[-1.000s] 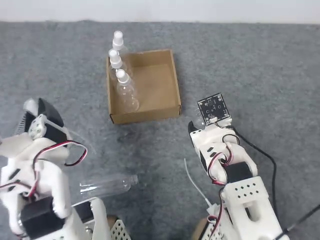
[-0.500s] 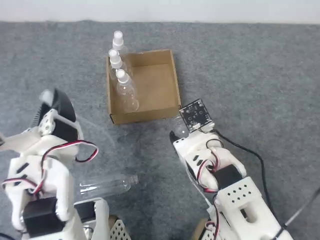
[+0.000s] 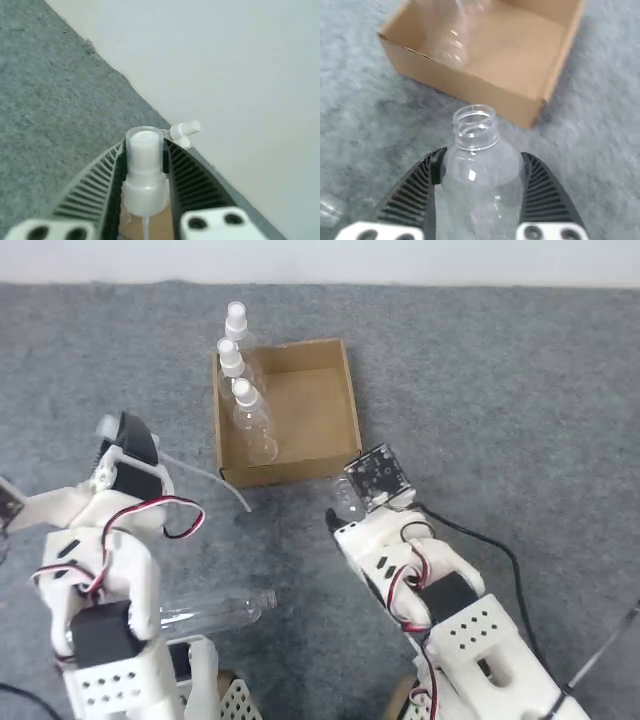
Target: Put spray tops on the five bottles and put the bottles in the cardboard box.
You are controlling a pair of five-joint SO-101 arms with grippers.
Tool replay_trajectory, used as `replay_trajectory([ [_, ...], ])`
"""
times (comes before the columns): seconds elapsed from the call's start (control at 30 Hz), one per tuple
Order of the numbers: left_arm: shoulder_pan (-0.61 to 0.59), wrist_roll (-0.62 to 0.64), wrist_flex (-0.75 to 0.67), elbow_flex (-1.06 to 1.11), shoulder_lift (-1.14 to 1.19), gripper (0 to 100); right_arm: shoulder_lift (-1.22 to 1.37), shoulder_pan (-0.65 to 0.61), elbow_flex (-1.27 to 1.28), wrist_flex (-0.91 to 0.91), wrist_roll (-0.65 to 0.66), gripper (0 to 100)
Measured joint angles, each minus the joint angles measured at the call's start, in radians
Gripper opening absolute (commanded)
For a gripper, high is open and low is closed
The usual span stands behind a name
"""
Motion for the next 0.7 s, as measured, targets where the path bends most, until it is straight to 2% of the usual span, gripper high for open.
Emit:
replay_trajectory([
  [0.23, 0.000, 0.061, -0.011, 0.011, 0.000, 1, 0.000, -0.086, 0.081, -0.144, 0.003, 7.2],
  [0.37, 0.000, 0.068, -0.011, 0.011, 0.000, 1, 0.000, -0.121, 0.127, -0.218, 0.084, 7.2],
  [0.57, 0.000, 0.068, -0.011, 0.011, 0.000, 1, 0.000, -0.141, 0.152, -0.265, 0.138, 7.2],
  [0.7, 0.054, 0.069, -0.011, 0.011, 0.000, 1, 0.000, -0.146, 0.152, -0.269, 0.144, 7.2],
])
